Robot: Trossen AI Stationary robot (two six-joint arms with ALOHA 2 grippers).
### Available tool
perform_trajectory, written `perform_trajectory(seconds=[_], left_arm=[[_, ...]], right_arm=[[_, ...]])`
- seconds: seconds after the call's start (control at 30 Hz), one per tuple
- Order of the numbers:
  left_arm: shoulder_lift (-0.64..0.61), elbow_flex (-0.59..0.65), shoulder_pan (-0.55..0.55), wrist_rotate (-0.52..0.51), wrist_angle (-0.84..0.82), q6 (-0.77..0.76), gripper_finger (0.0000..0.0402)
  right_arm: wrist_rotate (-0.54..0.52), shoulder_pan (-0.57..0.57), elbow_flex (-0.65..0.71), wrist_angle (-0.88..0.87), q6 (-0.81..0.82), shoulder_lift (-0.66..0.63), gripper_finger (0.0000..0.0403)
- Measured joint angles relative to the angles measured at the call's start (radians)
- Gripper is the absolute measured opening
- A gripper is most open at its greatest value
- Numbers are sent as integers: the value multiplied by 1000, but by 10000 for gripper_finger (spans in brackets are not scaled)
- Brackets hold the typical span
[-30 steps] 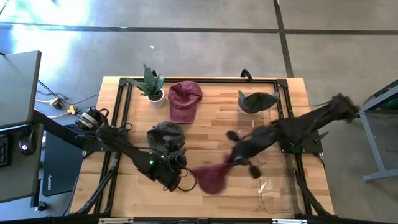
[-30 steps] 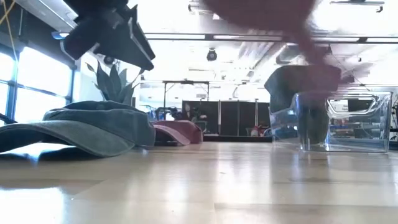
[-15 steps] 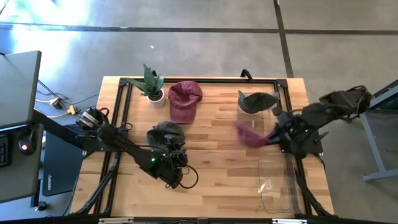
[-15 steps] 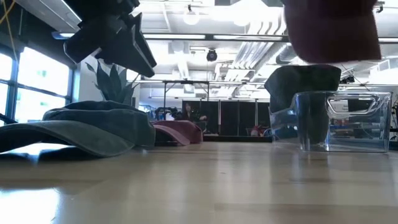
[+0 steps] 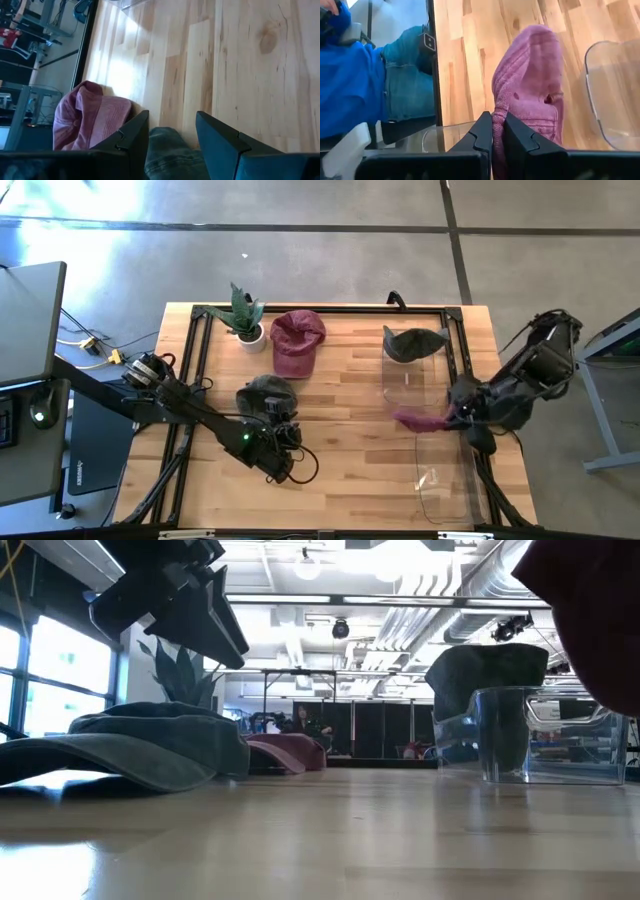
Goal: Pick & Place hat
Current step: Put the bottom red cap into the bottom transparent bin
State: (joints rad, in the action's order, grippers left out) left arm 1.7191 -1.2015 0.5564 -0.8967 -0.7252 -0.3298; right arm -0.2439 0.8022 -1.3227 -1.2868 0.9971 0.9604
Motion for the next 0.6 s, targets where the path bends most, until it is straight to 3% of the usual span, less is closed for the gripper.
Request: perform_trajectory(seconds=[0.23,0.6], left_arm=[[0,0,0,-2,1,0,156],[0,0,0,-2,1,-11,156]], right_arm=[[-220,53,-80,-148,10,8,19],[-131,123,-153,-181,153,63,19]])
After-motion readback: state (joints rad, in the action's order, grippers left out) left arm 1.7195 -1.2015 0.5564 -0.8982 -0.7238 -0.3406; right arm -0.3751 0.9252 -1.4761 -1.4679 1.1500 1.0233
